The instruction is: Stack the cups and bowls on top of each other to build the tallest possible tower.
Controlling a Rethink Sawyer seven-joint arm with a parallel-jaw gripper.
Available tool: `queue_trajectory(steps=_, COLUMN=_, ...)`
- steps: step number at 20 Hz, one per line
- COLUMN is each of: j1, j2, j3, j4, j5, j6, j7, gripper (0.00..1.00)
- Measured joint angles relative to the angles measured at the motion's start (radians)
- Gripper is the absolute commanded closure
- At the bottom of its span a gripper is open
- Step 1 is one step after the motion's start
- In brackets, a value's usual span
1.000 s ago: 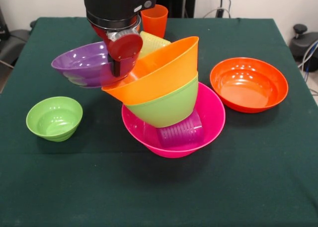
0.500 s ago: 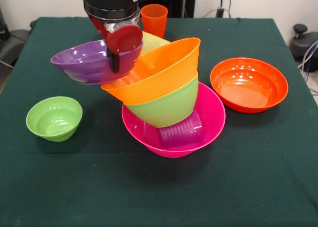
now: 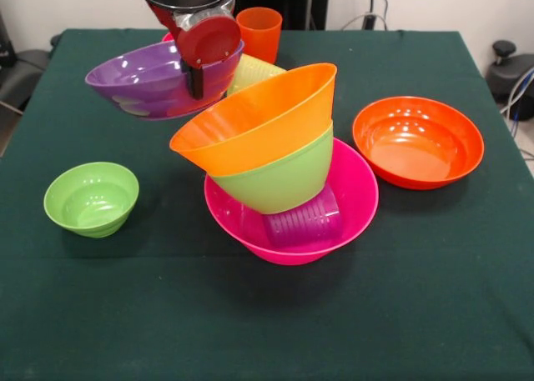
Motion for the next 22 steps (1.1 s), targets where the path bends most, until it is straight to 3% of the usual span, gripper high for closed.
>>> queue_trajectory(steps=22, j1=0.017, j2=0.030, j3=-0.023, j4=-0.091, j5=0.014, j6=0.017, j7=0.005, gripper=1.00)
